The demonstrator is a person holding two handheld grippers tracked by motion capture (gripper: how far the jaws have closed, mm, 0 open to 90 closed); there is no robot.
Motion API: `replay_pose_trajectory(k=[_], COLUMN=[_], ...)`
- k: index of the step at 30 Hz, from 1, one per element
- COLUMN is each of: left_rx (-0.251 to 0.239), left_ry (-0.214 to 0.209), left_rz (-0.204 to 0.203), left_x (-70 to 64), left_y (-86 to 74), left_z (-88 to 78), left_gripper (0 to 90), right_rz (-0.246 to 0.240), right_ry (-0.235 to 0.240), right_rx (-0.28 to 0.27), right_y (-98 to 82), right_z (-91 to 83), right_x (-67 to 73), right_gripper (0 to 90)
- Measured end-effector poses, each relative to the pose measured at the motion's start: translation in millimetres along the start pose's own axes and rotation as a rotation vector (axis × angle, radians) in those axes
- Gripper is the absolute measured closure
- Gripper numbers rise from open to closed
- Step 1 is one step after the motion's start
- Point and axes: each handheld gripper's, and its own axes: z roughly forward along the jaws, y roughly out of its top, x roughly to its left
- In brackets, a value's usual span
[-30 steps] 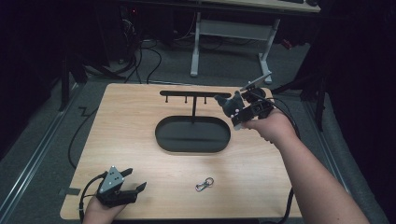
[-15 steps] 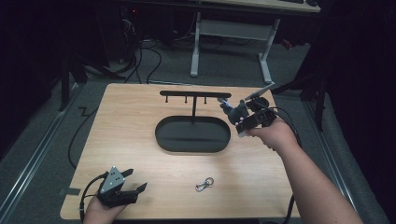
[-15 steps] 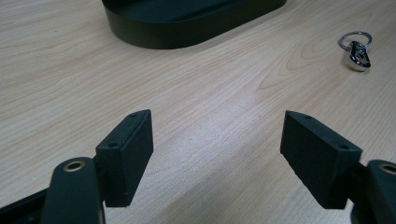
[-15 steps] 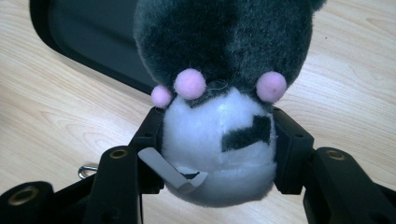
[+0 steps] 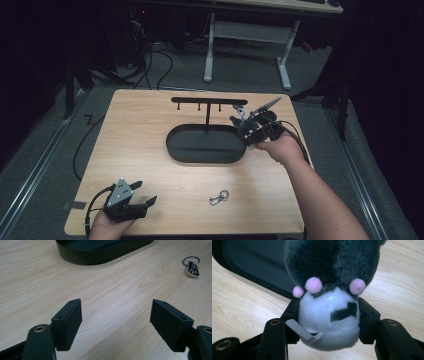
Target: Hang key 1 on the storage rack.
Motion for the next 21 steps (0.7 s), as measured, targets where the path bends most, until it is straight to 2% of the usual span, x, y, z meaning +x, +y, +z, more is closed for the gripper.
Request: replay_pose_trajectory(k=[9,13,21], left_rx=[0.001,0.004,0.006], left_ry=[-0.002,-0.007,-0.008], left_rz=[0.000,0.000,-0.001], left_x=[-0.3,-0.5,-0.2], left_y=[-0.2,-0.6,-1.1], left_z=[0.1,0.4,1.4], left_gripper=[26.1,26.1,26.1], right_rz=[-0.008,0.002,0.027], right_ry=[-0.011,-0.006,0.000], right_rx=[-0.017,-0.038,-0.044], right_y=[4.5,4.8,5.1], right_z=[16.5,24.2,39.1], right_x=[1.4,0.7,-2.1], right_gripper=[46.8,45.9,43.8])
